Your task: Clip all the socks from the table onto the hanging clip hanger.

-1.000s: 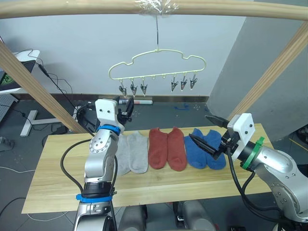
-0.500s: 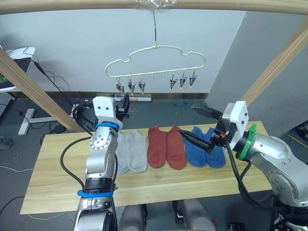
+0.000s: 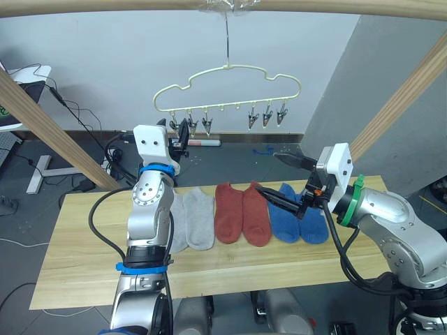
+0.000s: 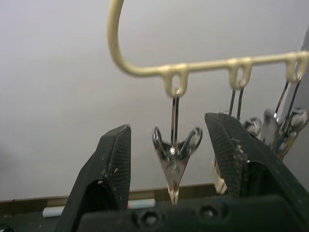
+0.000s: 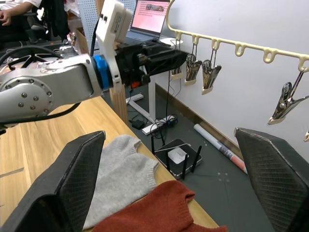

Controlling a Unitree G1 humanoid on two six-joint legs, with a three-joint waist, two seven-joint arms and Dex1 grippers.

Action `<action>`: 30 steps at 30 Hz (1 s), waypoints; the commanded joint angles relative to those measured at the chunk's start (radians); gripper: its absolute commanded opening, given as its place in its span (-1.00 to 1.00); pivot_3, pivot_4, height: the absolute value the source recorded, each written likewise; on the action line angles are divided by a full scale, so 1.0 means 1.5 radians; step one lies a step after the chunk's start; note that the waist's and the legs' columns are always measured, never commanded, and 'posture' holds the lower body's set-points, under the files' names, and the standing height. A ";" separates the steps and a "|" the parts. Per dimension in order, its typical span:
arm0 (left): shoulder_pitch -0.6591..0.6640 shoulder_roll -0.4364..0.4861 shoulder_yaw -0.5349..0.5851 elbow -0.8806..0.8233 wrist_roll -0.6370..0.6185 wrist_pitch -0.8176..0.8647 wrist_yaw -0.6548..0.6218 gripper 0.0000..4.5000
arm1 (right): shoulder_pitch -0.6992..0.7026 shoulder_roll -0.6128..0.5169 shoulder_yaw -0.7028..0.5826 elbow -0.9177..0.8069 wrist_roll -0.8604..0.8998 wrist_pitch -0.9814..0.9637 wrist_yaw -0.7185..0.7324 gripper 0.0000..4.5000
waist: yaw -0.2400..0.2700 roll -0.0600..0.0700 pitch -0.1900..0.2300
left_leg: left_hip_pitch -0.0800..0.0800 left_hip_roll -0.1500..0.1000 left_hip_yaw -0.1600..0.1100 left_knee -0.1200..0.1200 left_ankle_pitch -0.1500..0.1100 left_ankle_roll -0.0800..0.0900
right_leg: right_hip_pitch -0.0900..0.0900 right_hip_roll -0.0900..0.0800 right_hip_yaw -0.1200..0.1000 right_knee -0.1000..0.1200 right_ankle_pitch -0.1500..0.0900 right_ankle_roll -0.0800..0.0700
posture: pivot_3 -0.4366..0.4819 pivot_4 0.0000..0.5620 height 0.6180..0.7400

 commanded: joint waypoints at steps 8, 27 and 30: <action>0.001 -0.003 -0.003 -0.033 0.005 0.006 0.010 0.20 | 0.002 -0.003 -0.008 -0.010 0.002 -0.012 0.003 1.00 | 0.000 0.000 0.006 | 0.000 0.000 0.000 0.000 0.000 0.000 | 0.000 0.000 0.000 0.000 0.000 0.000 | -0.50 0.06 1.00; 0.015 0.016 -0.002 -0.059 0.037 0.005 0.019 -0.87 | 0.075 -0.013 -0.017 -0.029 -0.010 -0.019 -0.008 1.00 | 0.001 0.000 0.012 | -0.001 0.000 0.000 0.000 0.000 0.000 | -0.001 -0.001 -0.001 0.000 0.000 0.000 | -0.47 0.07 1.00; 0.017 0.016 0.000 -0.061 0.035 0.007 0.018 -0.87 | 0.078 -0.009 -0.016 -0.034 -0.010 -0.018 -0.013 1.00 | 0.001 0.000 0.012 | -0.001 0.000 -0.001 0.000 0.000 0.000 | -0.001 -0.001 -0.001 0.000 0.000 0.001 | -0.47 0.07 1.00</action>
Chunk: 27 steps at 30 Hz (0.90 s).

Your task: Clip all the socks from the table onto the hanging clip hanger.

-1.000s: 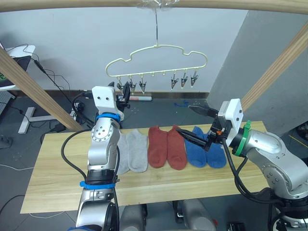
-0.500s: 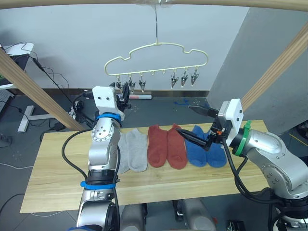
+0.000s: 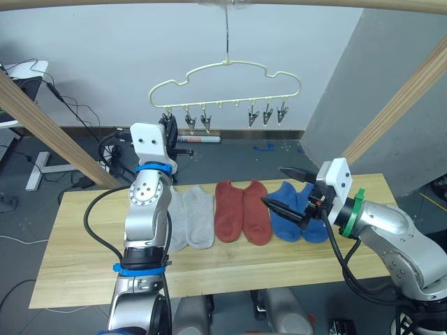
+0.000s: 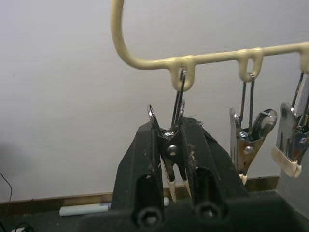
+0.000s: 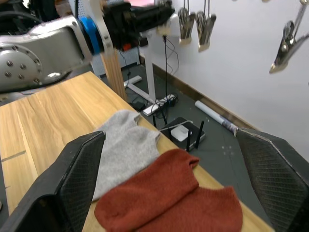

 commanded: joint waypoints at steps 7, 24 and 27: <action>0.005 0.001 0.001 -0.030 -0.002 -0.004 -0.004 -0.87 | -0.003 0.002 -0.012 -0.032 -0.009 -0.016 -0.014 1.00 | 0.000 0.000 0.000 | 0.000 0.000 0.000 0.000 0.000 0.000 | 0.000 0.000 0.000 0.000 0.000 0.000 | -0.47 0.07 1.00; 0.004 0.009 -0.032 -0.046 -0.078 0.047 -0.132 -0.87 | 0.024 0.158 0.010 0.375 -0.366 -0.135 -0.376 1.00 | 0.000 0.003 0.002 | 0.000 0.000 0.002 0.000 0.002 -0.003 | -0.002 -0.001 0.002 0.002 0.000 0.001 | -0.45 0.11 1.00; 0.004 0.015 -0.028 -0.054 -0.091 0.064 -0.141 -0.87 | -0.011 0.181 -0.008 0.450 -0.365 -0.162 -0.393 1.00 | 0.000 0.003 0.003 | 0.000 -0.001 0.003 0.000 0.002 -0.003 | -0.003 0.000 0.002 0.002 0.000 0.001 | -0.43 0.11 1.00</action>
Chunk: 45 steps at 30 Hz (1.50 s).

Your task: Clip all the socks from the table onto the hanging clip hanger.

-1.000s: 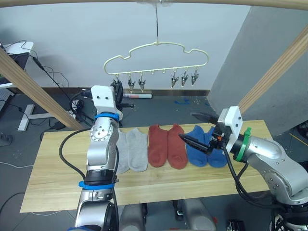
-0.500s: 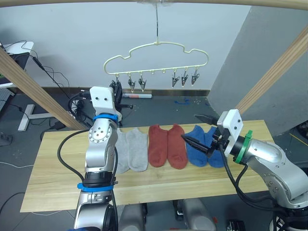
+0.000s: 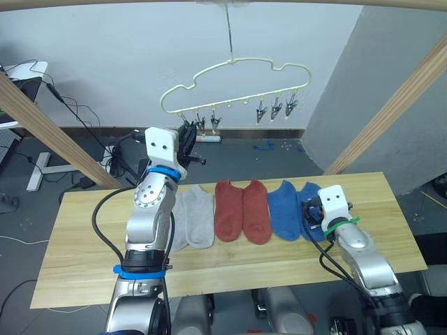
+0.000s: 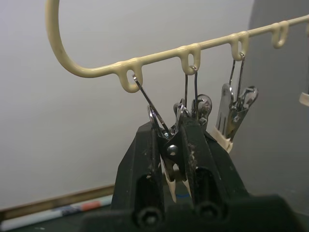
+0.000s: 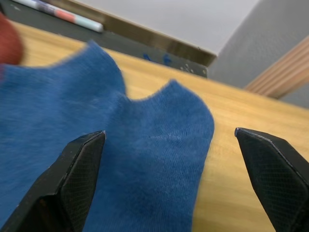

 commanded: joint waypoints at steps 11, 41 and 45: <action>-0.008 0.036 0.016 -0.047 -0.029 0.030 -0.029 -0.87 | -0.105 0.063 -0.093 0.253 0.036 -0.055 -0.005 0.73 | 0.003 0.000 0.000 | 0.000 0.000 0.000 0.000 0.000 0.000 | 0.000 0.000 0.000 -0.001 0.000 0.000 | -0.35 0.11 1.00; -0.064 0.105 0.086 -0.102 -0.262 0.290 -0.084 -0.87 | -0.214 0.138 0.172 -0.070 0.063 -0.100 0.289 -1.00 | 0.007 0.001 0.015 | -0.003 0.001 -0.002 -0.001 0.001 -0.002 | -0.003 0.000 -0.002 0.001 0.000 0.001 | -0.27 0.12 1.00; -0.075 0.109 0.100 -0.109 -0.297 0.333 -0.069 -0.87 | -0.244 0.170 0.184 -0.023 0.058 -0.130 0.292 -1.00 | 0.016 0.001 0.015 | -0.003 0.000 -0.003 0.000 0.001 -0.002 | -0.003 -0.001 -0.003 0.001 0.000 0.001 | -0.26 0.10 1.00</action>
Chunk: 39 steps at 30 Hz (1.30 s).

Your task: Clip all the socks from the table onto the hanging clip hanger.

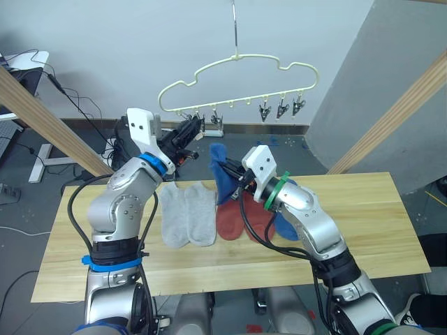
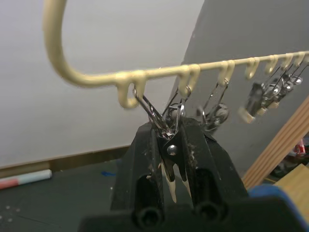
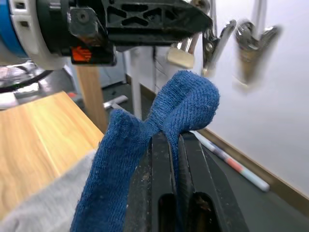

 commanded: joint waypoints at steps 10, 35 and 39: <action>-0.047 0.020 0.042 -0.021 -0.091 0.094 0.027 -0.87 | -0.051 0.069 0.015 0.077 -0.006 -0.090 0.004 -1.00 | 0.006 0.000 0.000 | 0.000 0.001 -0.002 0.000 0.000 -0.001 | 0.000 0.000 -0.003 0.001 0.000 0.000 | -0.26 0.06 1.00; -0.034 0.021 0.049 -0.022 -0.107 0.102 0.036 -0.87 | -0.075 0.112 -0.011 0.147 0.015 -0.106 0.024 -1.00 | 0.006 0.000 0.000 | -0.001 0.001 -0.006 0.000 0.002 -0.003 | 0.000 0.000 -0.008 0.002 0.000 0.000 | -0.24 -0.04 1.00; -0.031 0.022 0.051 -0.026 -0.114 0.106 0.036 -0.87 | -0.084 0.117 -0.023 0.162 0.022 -0.099 0.022 -1.00 | 0.006 0.000 0.000 | -0.001 0.001 -0.007 0.000 0.002 -0.003 | 0.000 0.000 -0.008 0.002 0.000 0.000 | -0.23 -0.04 1.00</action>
